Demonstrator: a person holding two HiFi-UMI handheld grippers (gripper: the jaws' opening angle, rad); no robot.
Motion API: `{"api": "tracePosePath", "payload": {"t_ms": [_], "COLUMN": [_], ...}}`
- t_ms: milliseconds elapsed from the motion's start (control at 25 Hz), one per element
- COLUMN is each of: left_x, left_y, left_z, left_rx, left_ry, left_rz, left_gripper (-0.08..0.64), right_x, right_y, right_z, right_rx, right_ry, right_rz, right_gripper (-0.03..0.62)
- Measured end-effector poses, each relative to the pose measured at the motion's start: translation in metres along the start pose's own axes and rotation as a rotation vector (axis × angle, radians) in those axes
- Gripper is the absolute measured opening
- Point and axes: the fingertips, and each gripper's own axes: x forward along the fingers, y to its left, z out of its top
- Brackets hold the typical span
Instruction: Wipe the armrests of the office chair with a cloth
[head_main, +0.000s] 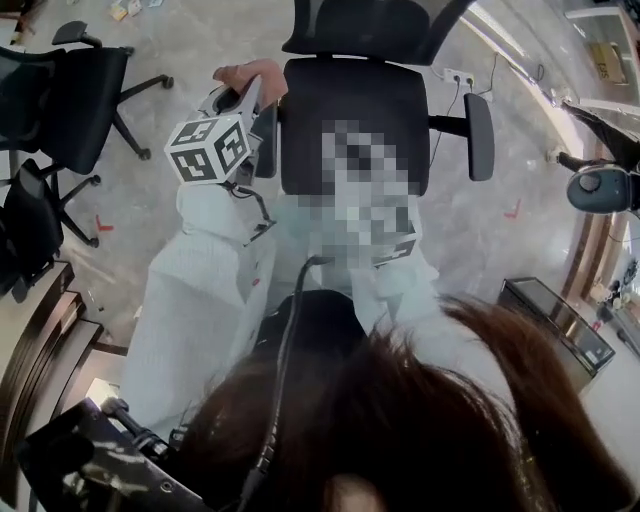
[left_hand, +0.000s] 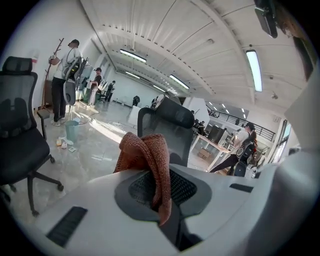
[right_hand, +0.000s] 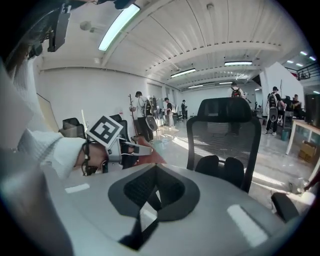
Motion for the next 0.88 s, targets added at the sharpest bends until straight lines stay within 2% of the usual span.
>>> {"api": "tracePosePath", "payload": {"t_ms": [200, 360, 520, 880], "left_x": [0.056, 0.065, 0.053, 0.0], "left_y": [0.04, 0.06, 0.063, 0.038], "left_z": [-0.025, -0.064, -0.112, -0.142], "left_rx": [-0.046, -0.014, -0.008, -0.065], "left_ry": [0.069, 0.21, 0.335, 0.35], "left_rz": [0.04, 0.116, 0.14, 0.162], "left_gripper": [0.038, 0.038, 0.038, 0.038], "right_x": [0.018, 0.022, 0.025, 0.027], "right_y": [-0.004, -0.004, -0.005, 0.002], "right_z": [-0.026, -0.04, -0.039, -0.03], "right_rx": [0.0, 0.009, 0.015, -0.002], "right_ry": [0.043, 0.067, 0.061, 0.028], "right_rz": [0.027, 0.029, 0.03, 0.058], "right_gripper": [0.0, 0.0, 0.0, 0.0]}}
